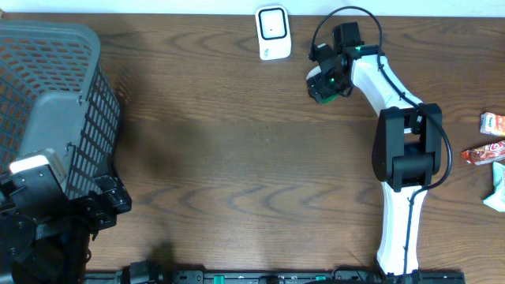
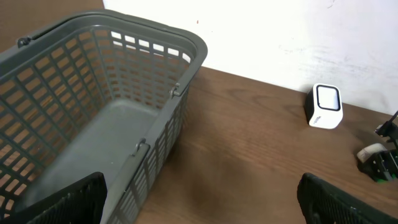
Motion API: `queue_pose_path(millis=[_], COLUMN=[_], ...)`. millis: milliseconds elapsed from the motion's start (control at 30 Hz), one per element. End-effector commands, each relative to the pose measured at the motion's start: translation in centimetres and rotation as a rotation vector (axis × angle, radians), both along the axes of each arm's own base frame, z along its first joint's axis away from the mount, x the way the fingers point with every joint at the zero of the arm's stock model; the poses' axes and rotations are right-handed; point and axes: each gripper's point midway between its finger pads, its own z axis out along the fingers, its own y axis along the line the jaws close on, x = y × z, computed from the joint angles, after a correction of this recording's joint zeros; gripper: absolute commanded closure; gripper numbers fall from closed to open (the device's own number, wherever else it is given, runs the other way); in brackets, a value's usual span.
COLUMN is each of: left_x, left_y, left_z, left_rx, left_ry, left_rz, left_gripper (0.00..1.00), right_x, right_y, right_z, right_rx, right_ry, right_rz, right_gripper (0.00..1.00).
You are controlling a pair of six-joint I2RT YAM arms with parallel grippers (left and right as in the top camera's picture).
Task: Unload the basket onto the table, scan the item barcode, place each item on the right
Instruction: 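Swing the right arm to the far right and release the jar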
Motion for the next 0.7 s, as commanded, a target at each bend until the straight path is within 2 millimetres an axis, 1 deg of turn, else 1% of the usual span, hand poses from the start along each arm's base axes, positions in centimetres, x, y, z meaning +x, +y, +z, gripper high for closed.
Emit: queue_pose_path(millis=[0,100,233,267,333,433,500,600,667], left_x=[0.0,0.0,0.0,0.0,0.0,0.0,0.0,0.0,0.0], left_y=[-0.2,-0.2,-0.2,-0.2,-0.2,-0.2,-0.2,-0.2,-0.2], left_z=[0.0,0.0,0.0,0.0,0.0,0.0,0.0,0.0,0.0], left_rx=[-0.011,-0.011,-0.011,-0.011,-0.011,-0.011,-0.011,-0.011,-0.011], left_ry=[-0.004,-0.004,-0.004,-0.004,-0.004,-0.004,-0.004,-0.004,-0.004], left_rz=[-0.009,-0.009,-0.009,-0.009,-0.009,-0.009,-0.009,-0.009,-0.009], left_gripper=[0.02,0.02,0.02,0.02,0.02,0.02,0.02,0.02,0.02], right_x=[1.1,1.5,1.0,0.7,-0.2,-2.2,-3.9,-6.1,-7.7], right_y=[0.4,-0.3,-1.7,-2.7,-4.8,-9.1,-12.0,-15.3,-17.7], right_z=[1.9,4.1,7.9,9.1,10.5,12.0,12.2,11.8,11.4], right_rx=[0.036,0.058,0.058,0.039,-0.018,-0.147,-0.209,-0.202,-0.203], right_ry=[-0.022,-0.005,0.029,0.042,0.068,0.121,0.177,0.271,0.331], right_rz=[-0.055,-0.137,-0.187,-0.210,-0.268,-0.353,-0.399,-0.486,-0.537], right_gripper=[0.37,0.41,0.42,0.42,0.42,0.43,0.37,0.33,0.32])
